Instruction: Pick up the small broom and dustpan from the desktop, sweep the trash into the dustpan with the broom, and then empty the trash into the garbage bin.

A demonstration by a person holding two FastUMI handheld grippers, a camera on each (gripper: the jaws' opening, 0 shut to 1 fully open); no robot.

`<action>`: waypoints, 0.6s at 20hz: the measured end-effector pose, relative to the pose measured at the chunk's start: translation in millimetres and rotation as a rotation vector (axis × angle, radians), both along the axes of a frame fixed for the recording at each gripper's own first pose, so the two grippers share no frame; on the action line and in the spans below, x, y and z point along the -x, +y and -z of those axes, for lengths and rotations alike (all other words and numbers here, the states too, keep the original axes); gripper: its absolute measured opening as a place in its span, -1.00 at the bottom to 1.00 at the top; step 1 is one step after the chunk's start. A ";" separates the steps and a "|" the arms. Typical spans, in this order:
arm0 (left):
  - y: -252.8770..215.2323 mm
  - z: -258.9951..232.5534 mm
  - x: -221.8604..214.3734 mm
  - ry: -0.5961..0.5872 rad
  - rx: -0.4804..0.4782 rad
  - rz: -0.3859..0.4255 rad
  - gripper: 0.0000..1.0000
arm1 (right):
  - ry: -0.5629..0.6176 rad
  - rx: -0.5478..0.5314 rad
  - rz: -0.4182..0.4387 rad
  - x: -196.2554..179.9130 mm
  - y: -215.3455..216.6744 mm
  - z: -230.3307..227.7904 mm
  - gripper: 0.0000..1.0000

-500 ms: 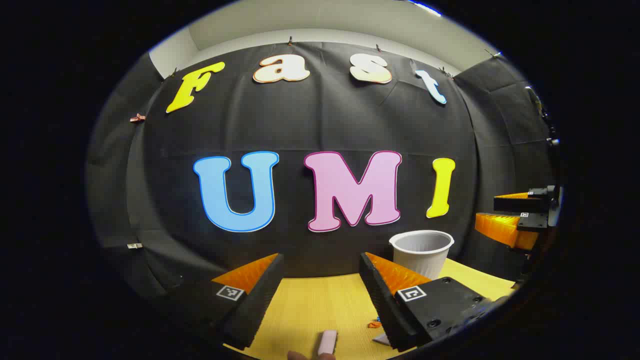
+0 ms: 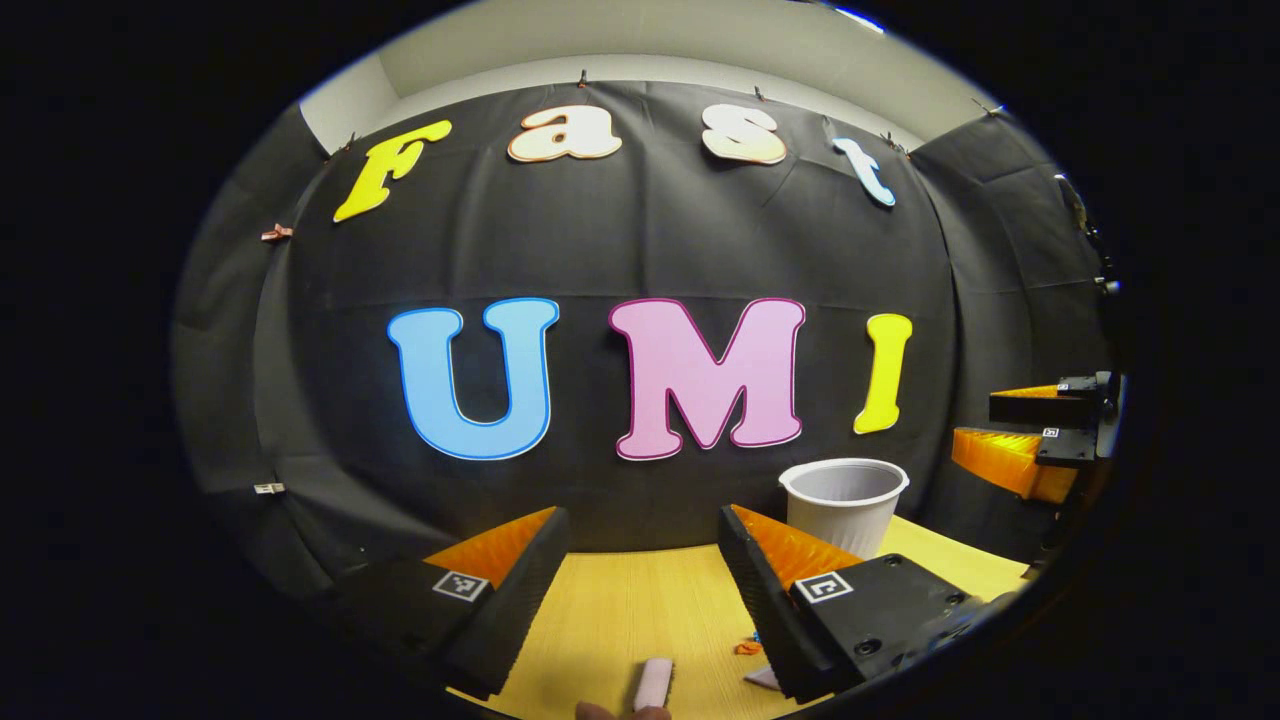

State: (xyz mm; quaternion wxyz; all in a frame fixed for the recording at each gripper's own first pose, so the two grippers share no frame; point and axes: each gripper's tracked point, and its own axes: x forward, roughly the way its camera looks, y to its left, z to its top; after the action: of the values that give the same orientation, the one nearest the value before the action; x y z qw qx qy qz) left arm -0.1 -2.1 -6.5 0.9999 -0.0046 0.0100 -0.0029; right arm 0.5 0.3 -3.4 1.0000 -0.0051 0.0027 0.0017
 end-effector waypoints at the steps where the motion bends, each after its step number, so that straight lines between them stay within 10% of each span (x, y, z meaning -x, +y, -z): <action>1: 0.4 0.7 -0.1 0.000 -0.001 0.002 0.91 | -0.001 0.000 0.001 1.0 -0.5 -0.4 0.92; 12: -3.6 13.0 -1.5 0.021 -0.005 0.024 0.91 | 0.055 -0.006 -0.035 8.0 3.0 21.8 0.94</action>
State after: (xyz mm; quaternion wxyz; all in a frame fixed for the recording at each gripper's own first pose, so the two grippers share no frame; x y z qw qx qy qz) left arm 1.4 -5.7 -19.5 0.9997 -0.0019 0.0207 -0.0146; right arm -7.5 3.3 -25.2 0.9994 -0.0021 0.0302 0.0193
